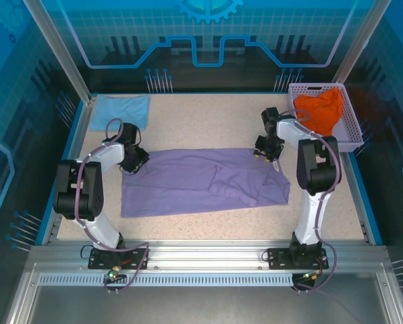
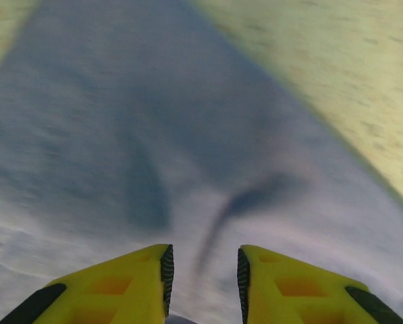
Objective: Fold and stack the t-shirts
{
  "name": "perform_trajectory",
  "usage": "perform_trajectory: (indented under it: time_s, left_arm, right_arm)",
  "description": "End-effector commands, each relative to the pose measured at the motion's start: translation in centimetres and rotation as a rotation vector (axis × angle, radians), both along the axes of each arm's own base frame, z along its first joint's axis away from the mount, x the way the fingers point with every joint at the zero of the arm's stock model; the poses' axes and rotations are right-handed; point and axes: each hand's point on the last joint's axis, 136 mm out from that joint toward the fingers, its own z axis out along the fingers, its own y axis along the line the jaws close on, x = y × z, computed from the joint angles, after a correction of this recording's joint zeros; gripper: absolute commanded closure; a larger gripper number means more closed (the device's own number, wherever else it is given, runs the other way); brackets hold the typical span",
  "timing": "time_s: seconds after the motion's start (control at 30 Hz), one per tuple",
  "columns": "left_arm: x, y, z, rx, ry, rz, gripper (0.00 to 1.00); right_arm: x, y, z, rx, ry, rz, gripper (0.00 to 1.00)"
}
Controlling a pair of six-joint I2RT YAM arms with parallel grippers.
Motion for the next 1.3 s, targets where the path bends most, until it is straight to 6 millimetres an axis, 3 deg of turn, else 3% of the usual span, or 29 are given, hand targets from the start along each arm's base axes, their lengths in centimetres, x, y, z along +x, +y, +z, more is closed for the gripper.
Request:
perform_trajectory:
  time_s: [0.0,0.23,0.3,0.43,0.67,0.83,0.93,1.0,1.07,1.13,1.2,1.27]
  left_arm:
    - [-0.1,1.4,-0.6,-0.021,-0.029,0.098,0.67]
    - [-0.3,2.0,-0.9,-0.058,-0.045,0.147,0.66]
    - [-0.2,1.9,-0.9,-0.067,-0.048,0.152,0.67]
    - [-1.3,2.0,-0.9,-0.074,-0.054,0.191,0.66]
    - [-4.4,0.7,-1.6,-0.159,-0.058,0.243,0.63]
    - [-6.7,-0.2,-0.7,-0.176,-0.071,0.241,0.62]
    - [-8.0,-1.2,0.2,-0.197,-0.064,0.21,0.55]
    - [-8.3,-1.3,1.5,-0.189,-0.081,0.181,0.51]
    - [-8.1,-0.5,3.7,-0.13,-0.123,0.153,0.48]
    - [-7.7,0.3,6.7,-0.068,-0.182,0.123,0.46]
    - [-7.1,0.0,9.2,-0.034,-0.249,0.07,0.45]
    - [-6.6,-1.7,11.1,-0.02,-0.293,-0.026,0.47]
  right_arm:
    - [0.2,0.3,-1.3,-0.038,0.06,-0.024,0.66]
    - [4.4,1.1,-1.0,-0.1,0.043,-0.041,0.63]
    - [5.4,1.6,-1.8,-0.106,0.058,-0.034,0.63]
    - [8.4,2.6,-1.9,-0.112,0.035,-0.02,0.62]
    - [14.0,6.9,-2.7,0.055,-0.063,-0.002,0.61]
    - [18.3,10.0,-1.9,0.192,-0.235,0.016,0.52]
    - [21.1,11.8,-0.1,0.288,-0.357,0.046,0.46]
    - [21.7,12.7,2.7,0.321,-0.413,0.08,0.46]
    - [21.5,13.5,6.7,0.314,-0.47,0.128,0.45]
    - [20.3,13.6,11.8,0.267,-0.524,0.177,0.44]
    - [17.9,12.2,15.1,0.208,-0.514,0.188,0.42]
    - [14.8,9.9,16.9,0.124,-0.476,0.184,0.4]
